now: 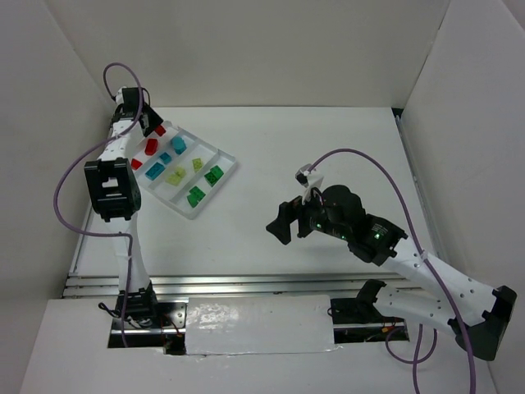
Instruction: Sort the legos into containers by color
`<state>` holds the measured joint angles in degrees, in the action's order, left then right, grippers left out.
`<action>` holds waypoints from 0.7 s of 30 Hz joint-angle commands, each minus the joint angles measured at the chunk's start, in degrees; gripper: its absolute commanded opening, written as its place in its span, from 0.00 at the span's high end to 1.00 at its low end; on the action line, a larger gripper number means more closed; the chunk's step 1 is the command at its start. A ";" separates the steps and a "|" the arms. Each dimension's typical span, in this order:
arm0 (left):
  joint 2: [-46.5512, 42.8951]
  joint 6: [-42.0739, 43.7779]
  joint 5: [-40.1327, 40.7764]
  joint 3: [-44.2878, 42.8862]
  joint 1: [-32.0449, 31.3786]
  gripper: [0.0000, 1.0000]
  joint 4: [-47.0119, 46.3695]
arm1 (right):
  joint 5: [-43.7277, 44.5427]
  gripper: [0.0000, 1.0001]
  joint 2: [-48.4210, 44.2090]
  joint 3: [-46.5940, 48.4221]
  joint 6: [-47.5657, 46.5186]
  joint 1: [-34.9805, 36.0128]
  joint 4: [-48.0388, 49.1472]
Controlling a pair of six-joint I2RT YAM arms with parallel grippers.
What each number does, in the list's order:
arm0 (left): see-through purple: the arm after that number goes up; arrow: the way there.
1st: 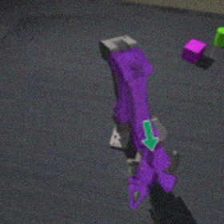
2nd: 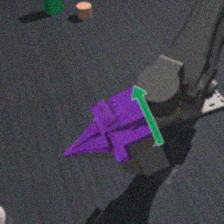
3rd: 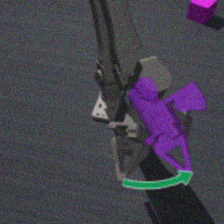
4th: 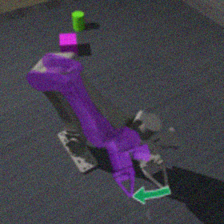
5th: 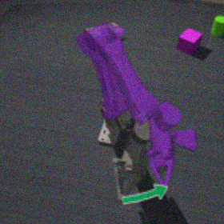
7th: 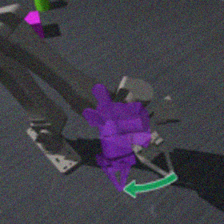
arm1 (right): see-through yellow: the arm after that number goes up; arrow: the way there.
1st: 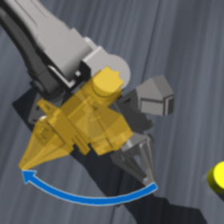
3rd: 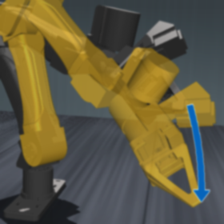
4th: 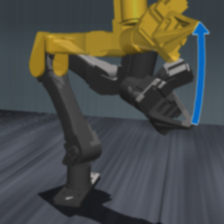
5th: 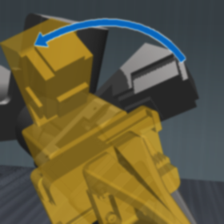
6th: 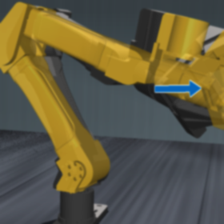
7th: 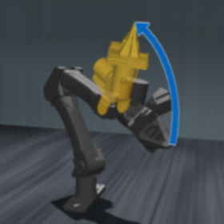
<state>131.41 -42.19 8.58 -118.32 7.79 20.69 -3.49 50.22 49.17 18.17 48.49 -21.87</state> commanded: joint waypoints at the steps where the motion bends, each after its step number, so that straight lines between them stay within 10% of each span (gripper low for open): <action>1: -0.11 1.94 -3.56 -1.30 -0.32 0.96 -6.97 | -1.44 0.00 0.67 1.54 0.11 0.03 0.51; 5: 1.38 1.24 -5.67 0.46 -0.32 0.95 -9.34 | -1.96 0.00 2.25 3.12 -0.16 -0.06 0.95; 12: 2.97 0.71 -2.09 0.37 -0.06 0.35 -6.11 | -2.40 0.00 2.52 4.62 -0.60 -0.06 0.42; 18: 0.95 -1.31 -2.69 3.54 1.35 0.22 -6.10 | -1.70 0.00 2.78 5.67 -1.12 -0.06 -0.54; 21: -1.33 -1.84 -3.31 2.75 1.52 0.00 -3.82 | -0.82 0.00 3.04 6.11 -1.39 -0.06 -0.81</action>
<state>132.97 -42.96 5.28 -114.85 8.64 16.58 -5.17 53.06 52.23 17.89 48.49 -22.15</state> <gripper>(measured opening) 0.976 0.994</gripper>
